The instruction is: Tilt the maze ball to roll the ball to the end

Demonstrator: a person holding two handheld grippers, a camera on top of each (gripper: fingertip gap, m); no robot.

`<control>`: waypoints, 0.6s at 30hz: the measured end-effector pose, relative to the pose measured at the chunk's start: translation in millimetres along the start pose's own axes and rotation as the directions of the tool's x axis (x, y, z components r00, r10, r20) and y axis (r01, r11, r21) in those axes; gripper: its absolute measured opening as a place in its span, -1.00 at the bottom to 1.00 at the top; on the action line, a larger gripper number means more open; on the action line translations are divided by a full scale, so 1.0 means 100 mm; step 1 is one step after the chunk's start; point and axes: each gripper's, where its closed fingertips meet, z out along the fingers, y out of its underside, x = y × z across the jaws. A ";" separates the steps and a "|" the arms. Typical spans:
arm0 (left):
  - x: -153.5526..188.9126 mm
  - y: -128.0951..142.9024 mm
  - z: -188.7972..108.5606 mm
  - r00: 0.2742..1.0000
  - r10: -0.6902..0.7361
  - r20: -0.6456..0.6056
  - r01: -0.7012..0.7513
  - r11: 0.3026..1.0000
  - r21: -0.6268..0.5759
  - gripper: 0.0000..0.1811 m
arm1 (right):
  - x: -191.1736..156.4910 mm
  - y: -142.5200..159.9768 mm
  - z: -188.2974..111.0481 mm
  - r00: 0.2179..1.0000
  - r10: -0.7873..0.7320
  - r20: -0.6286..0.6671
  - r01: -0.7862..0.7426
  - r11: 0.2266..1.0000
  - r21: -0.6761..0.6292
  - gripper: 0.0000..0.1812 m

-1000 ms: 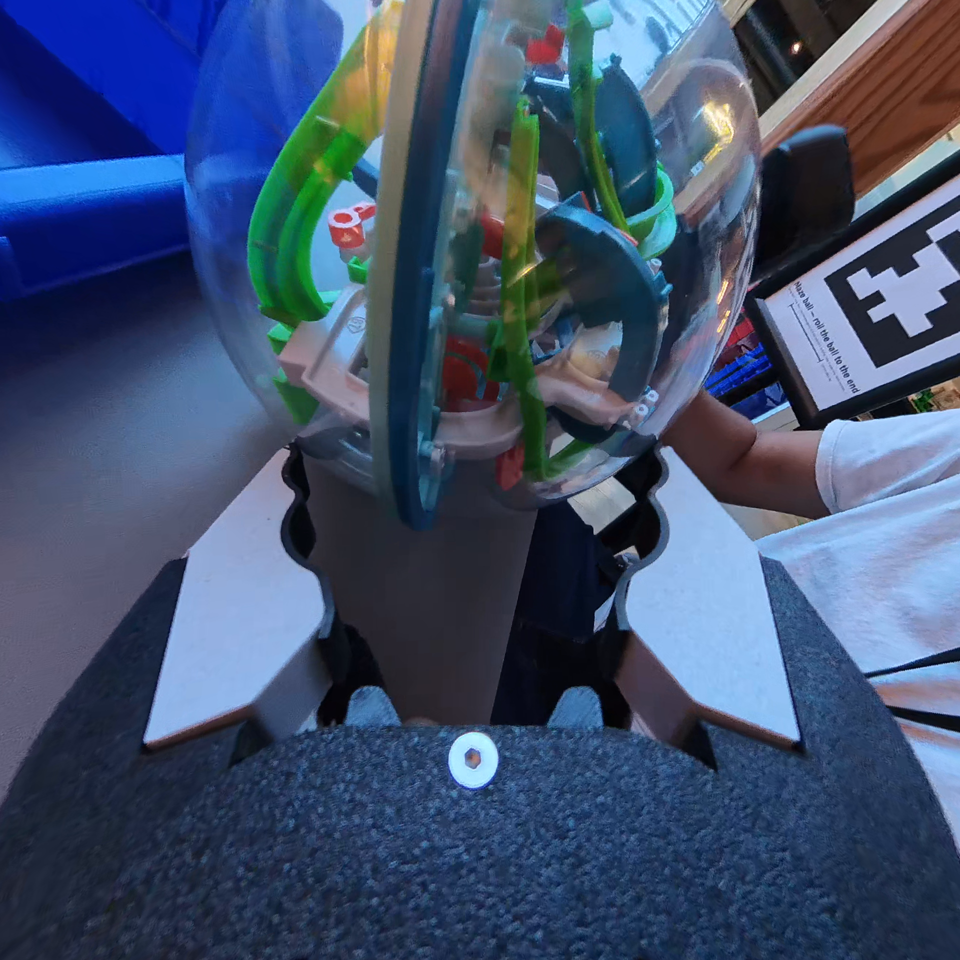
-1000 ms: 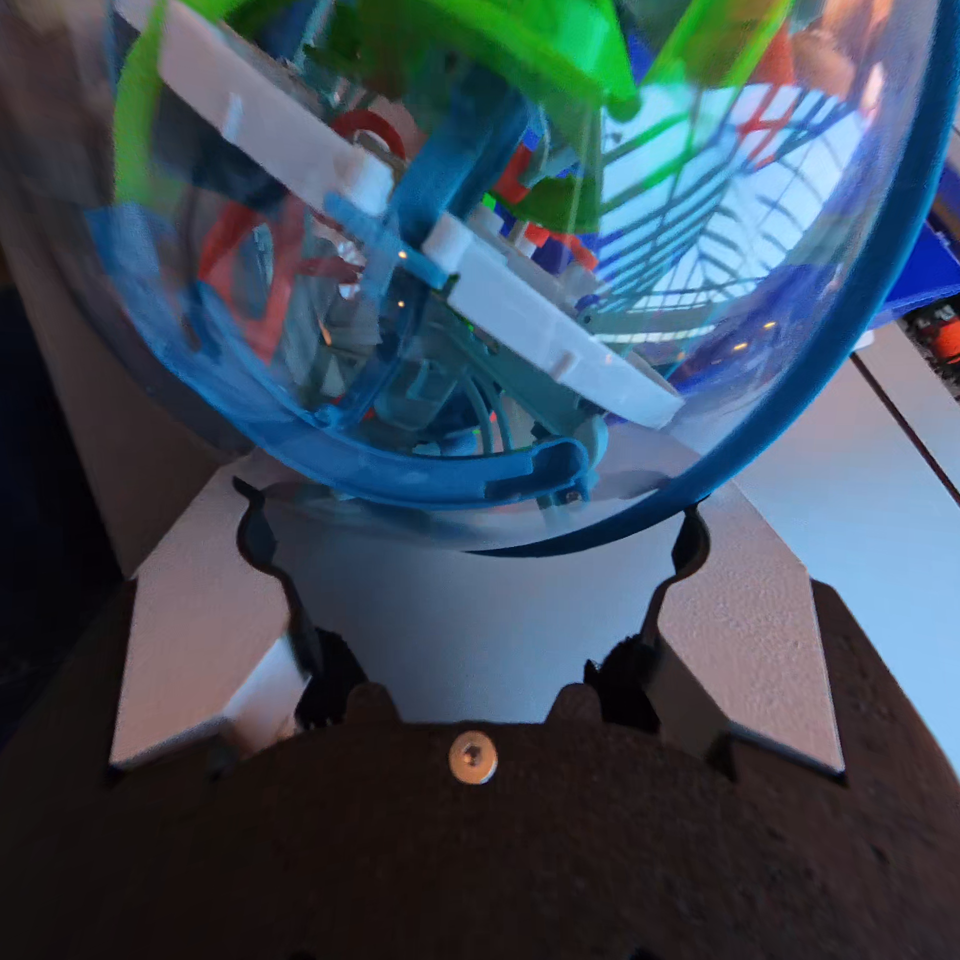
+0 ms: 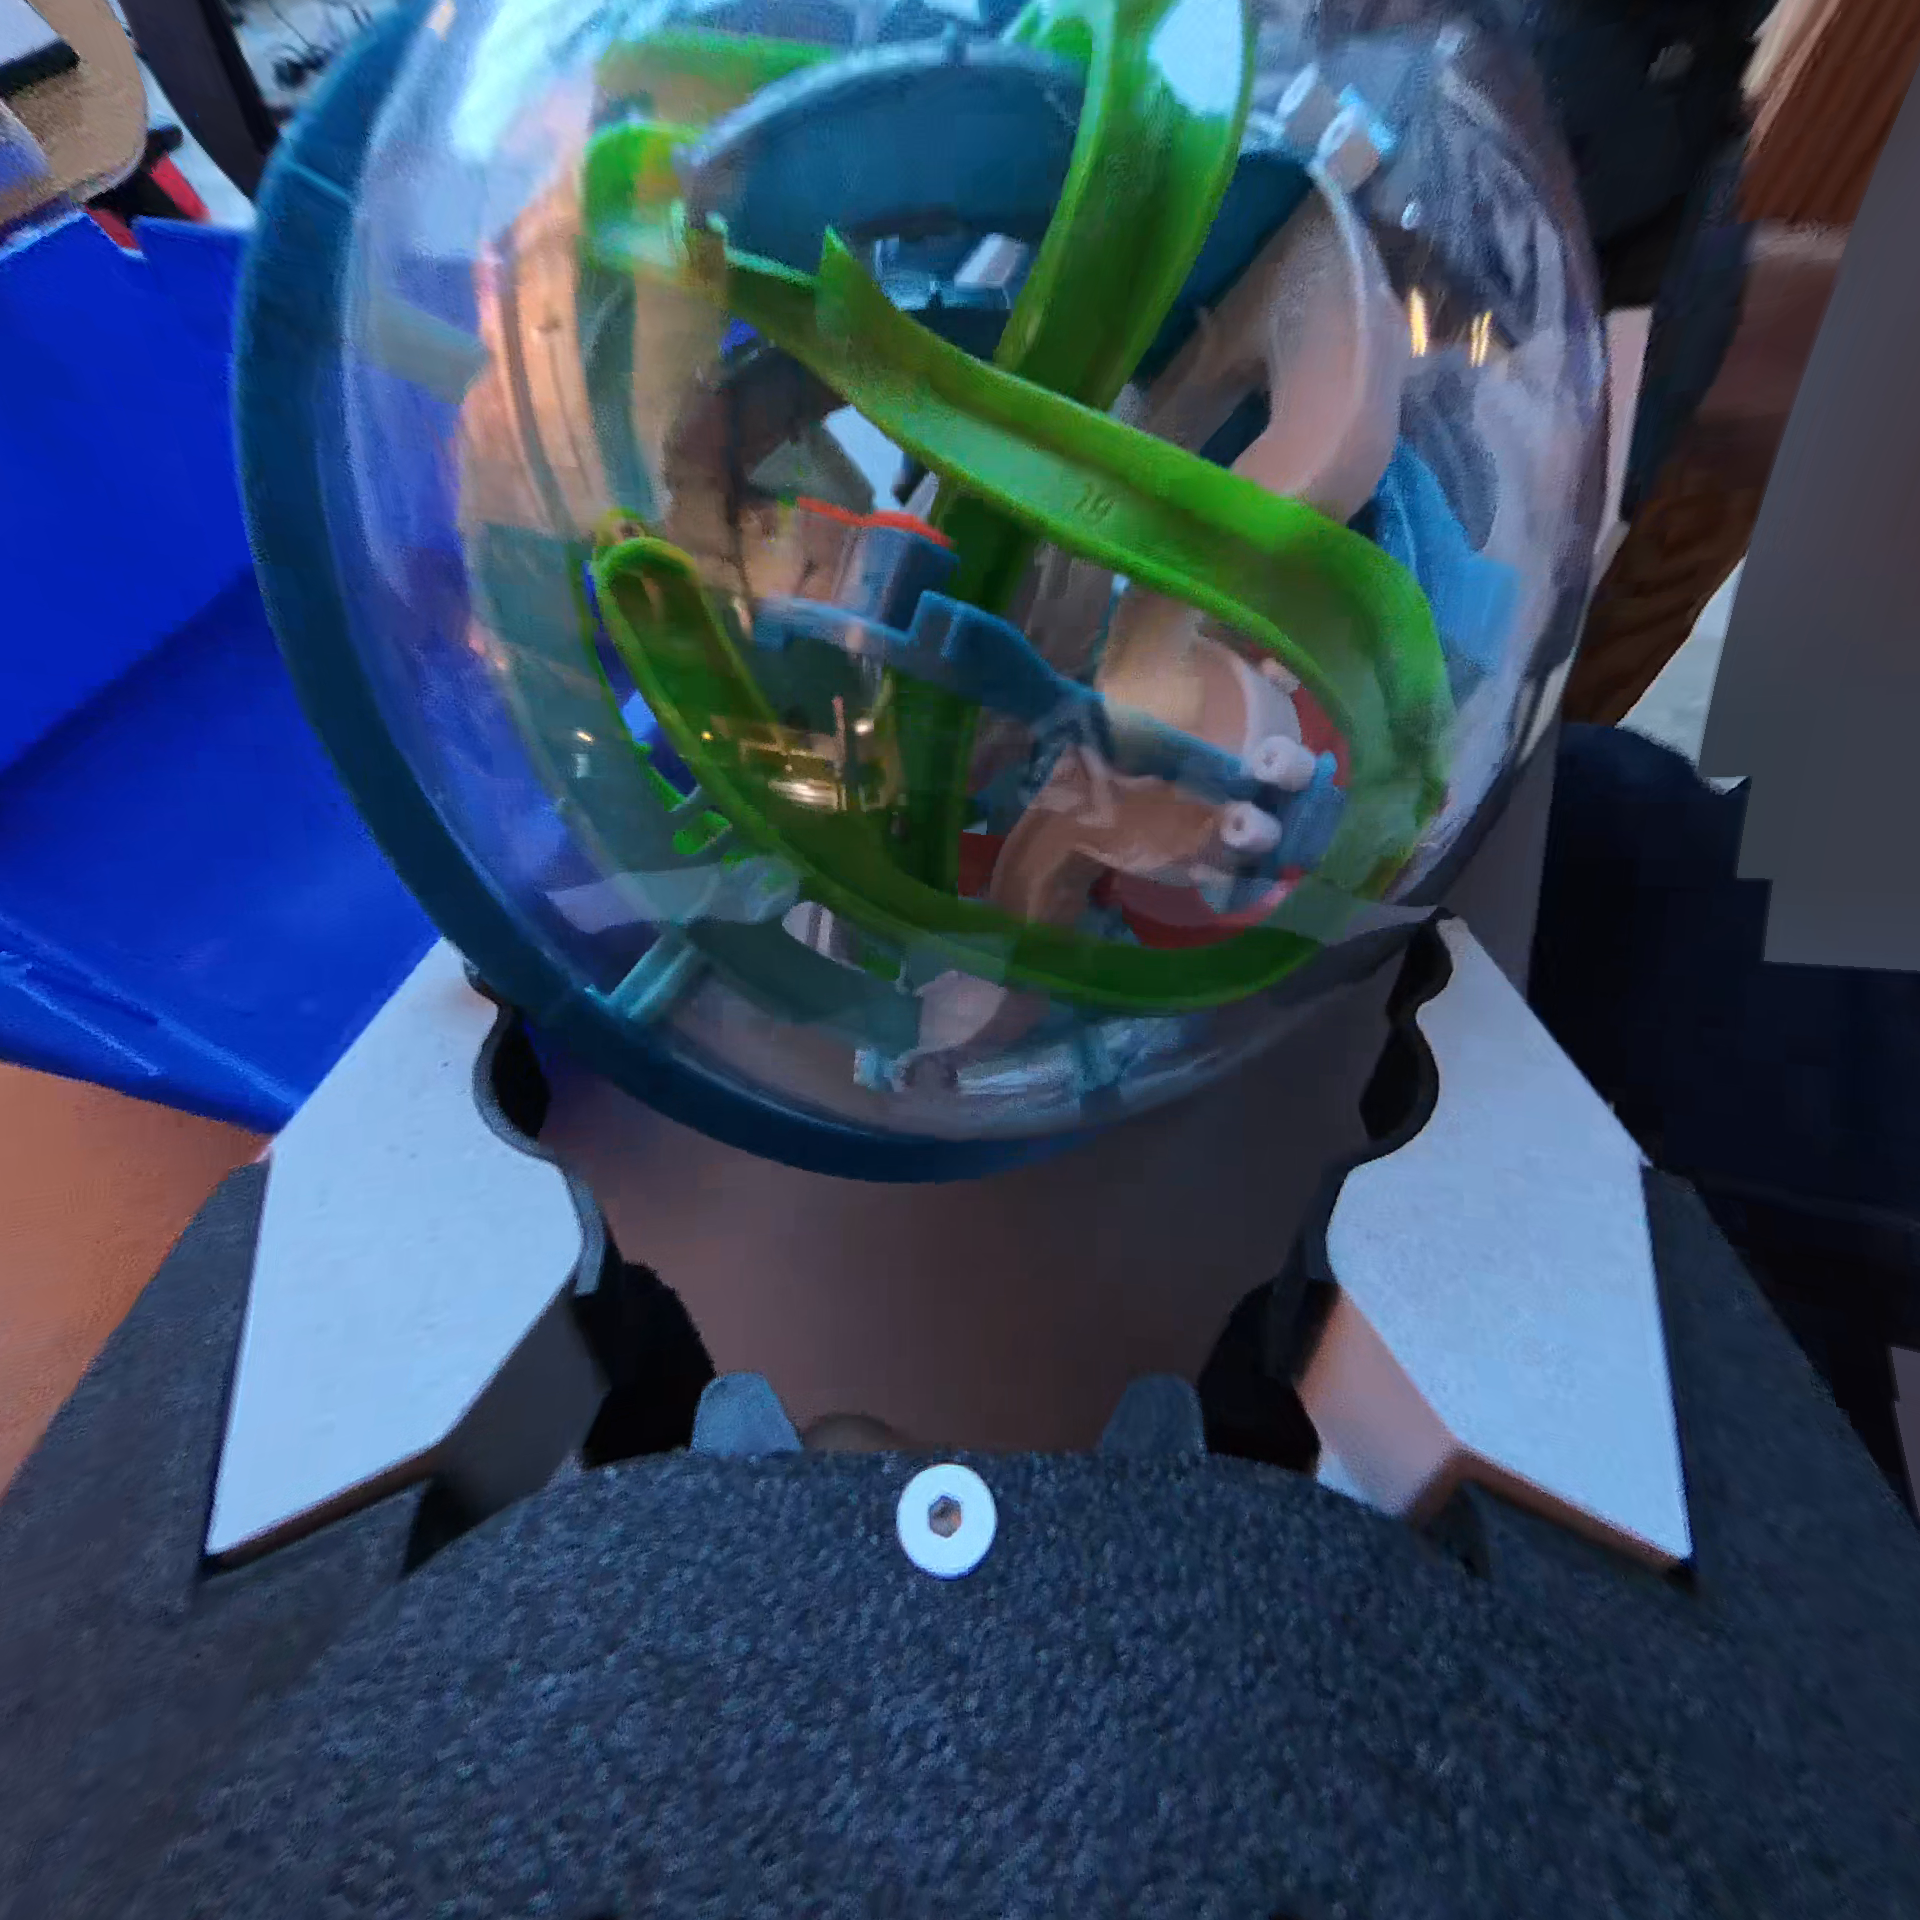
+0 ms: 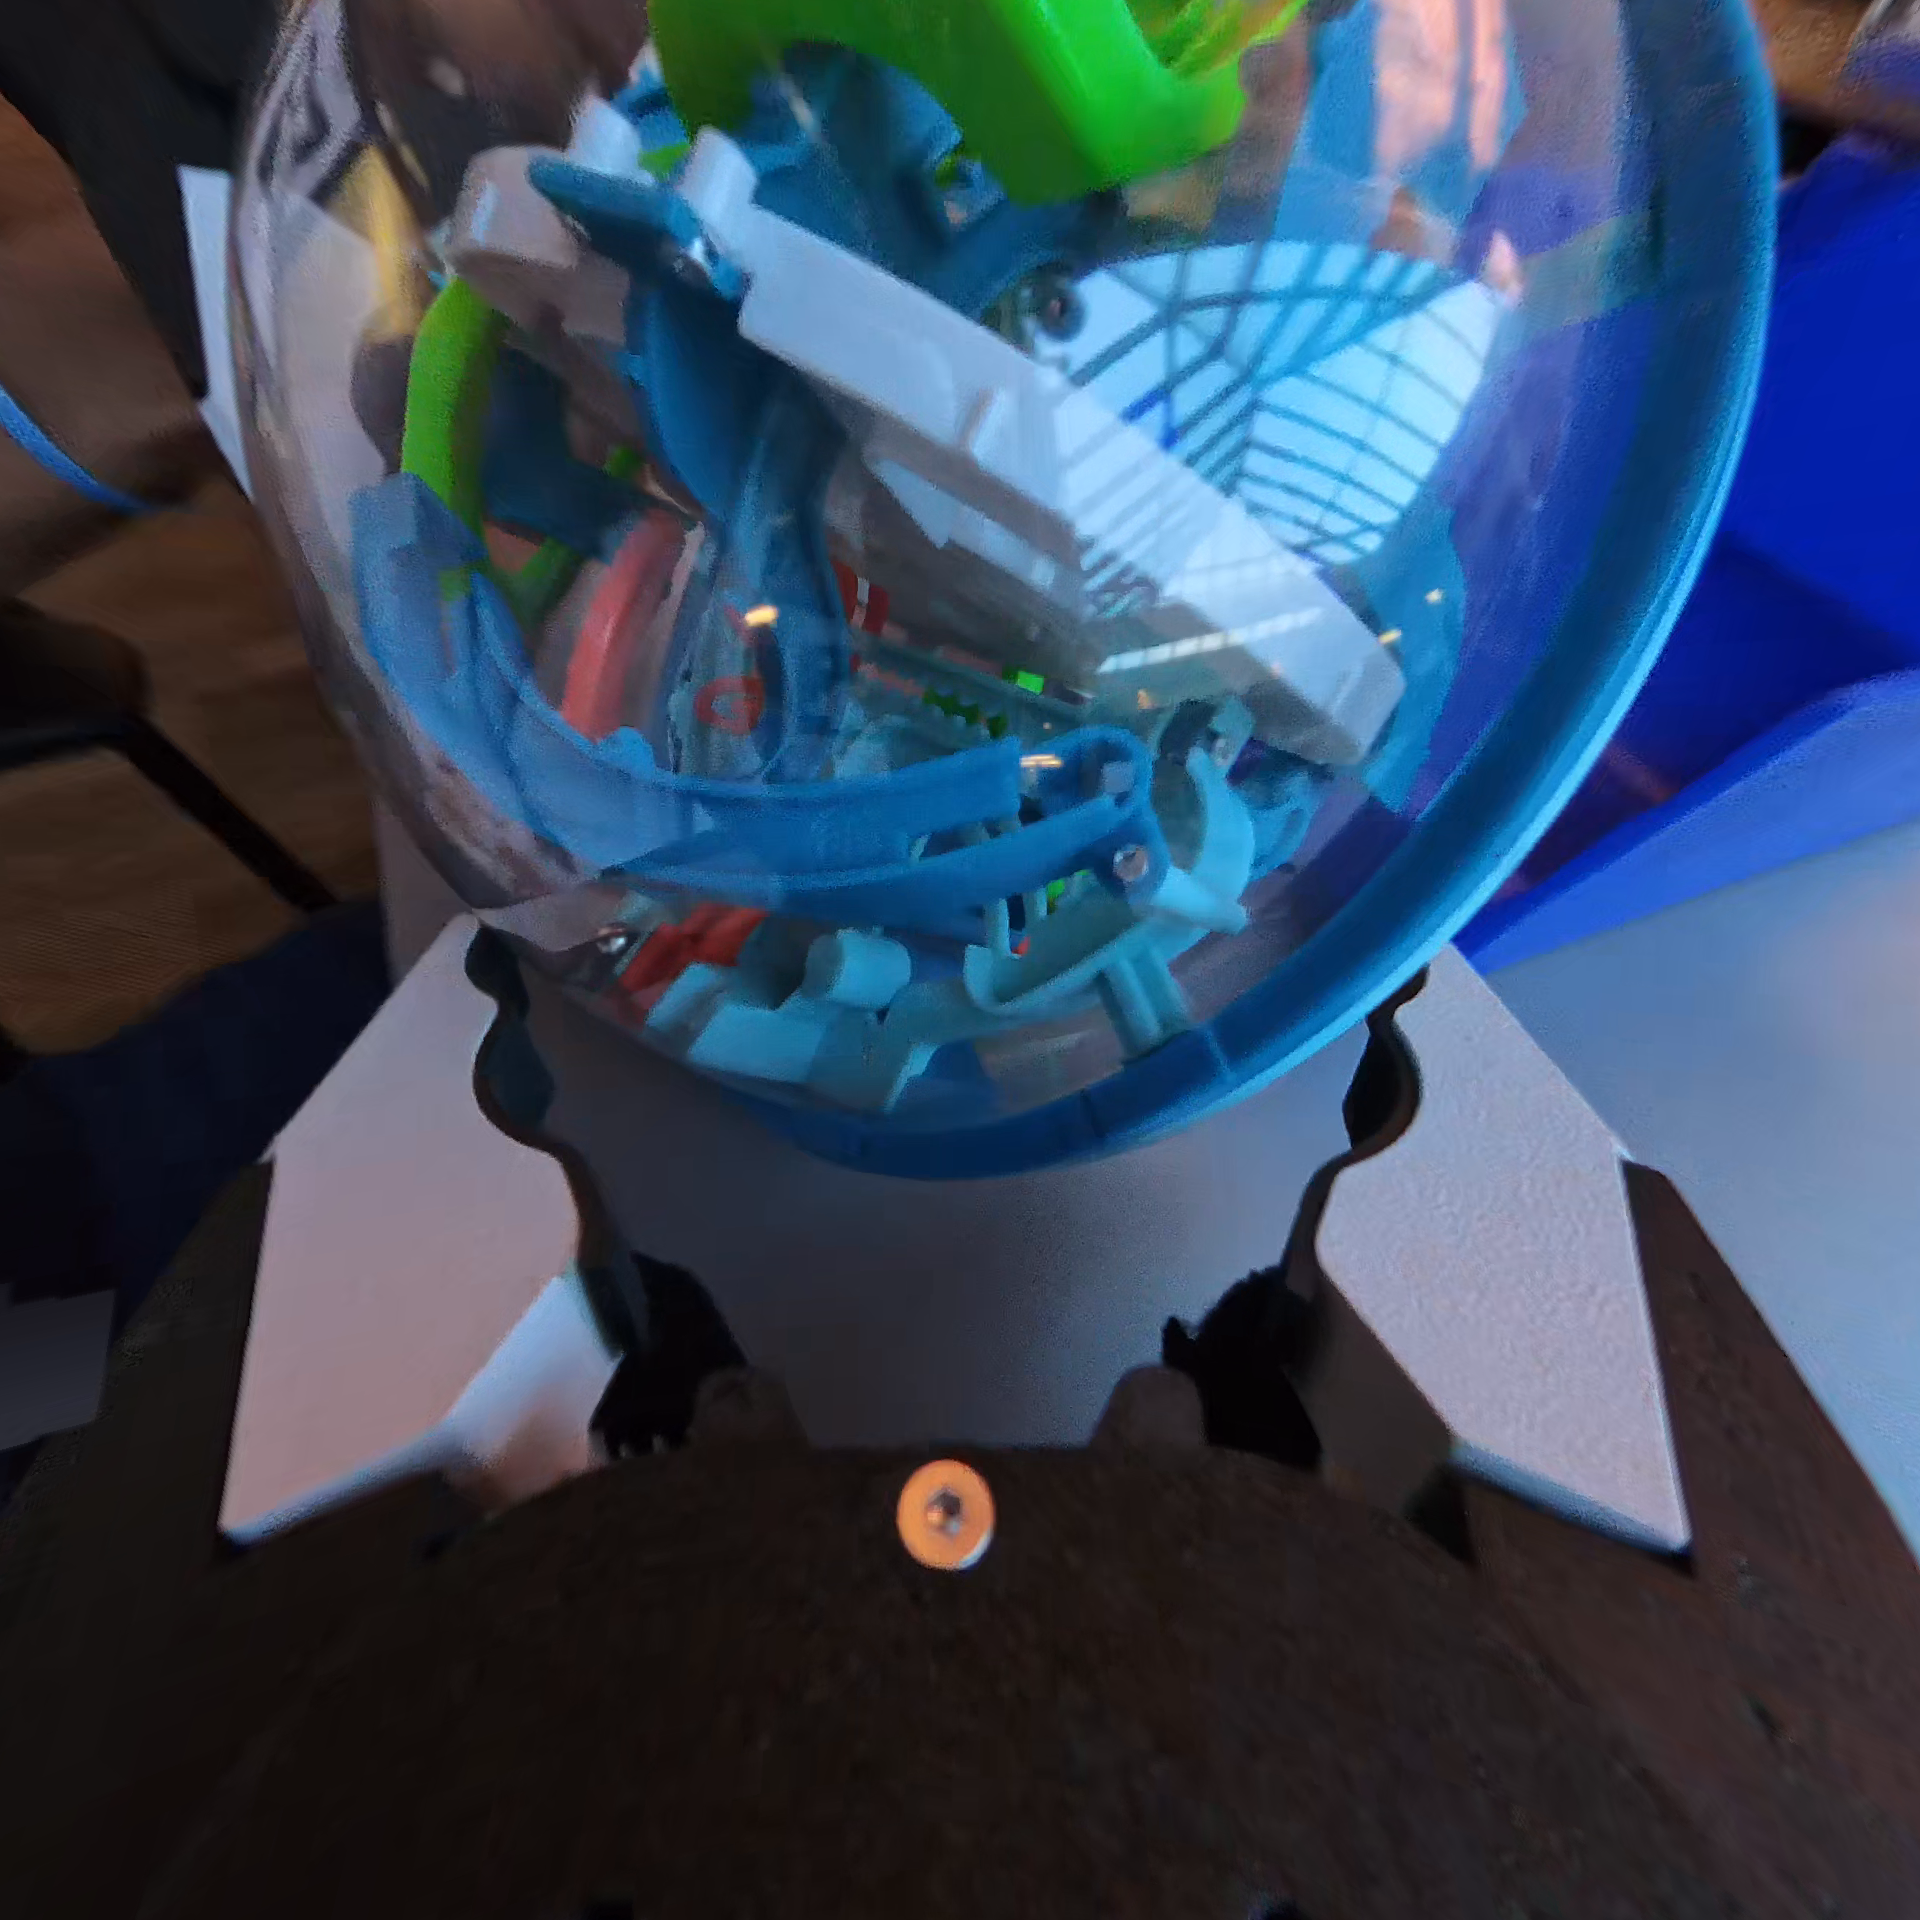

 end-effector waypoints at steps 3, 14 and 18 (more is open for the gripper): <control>0.06 -0.07 0.00 0.995 -0.089 -0.034 0.089 0.996 0.019 0.73 | -0.04 -0.03 -0.05 0.993 0.095 0.067 -0.097 0.995 0.026 0.70; 0.35 -0.17 -0.01 0.892 -0.419 -0.172 0.426 0.904 0.009 0.71 | -0.27 -0.04 -0.30 0.899 0.404 0.170 -0.389 0.914 -0.117 0.70; 0.38 -0.20 -0.02 0.873 -0.444 -0.201 0.449 0.893 -0.021 0.71 | -0.33 -0.02 -0.36 0.872 0.461 0.164 -0.428 0.881 -0.199 0.70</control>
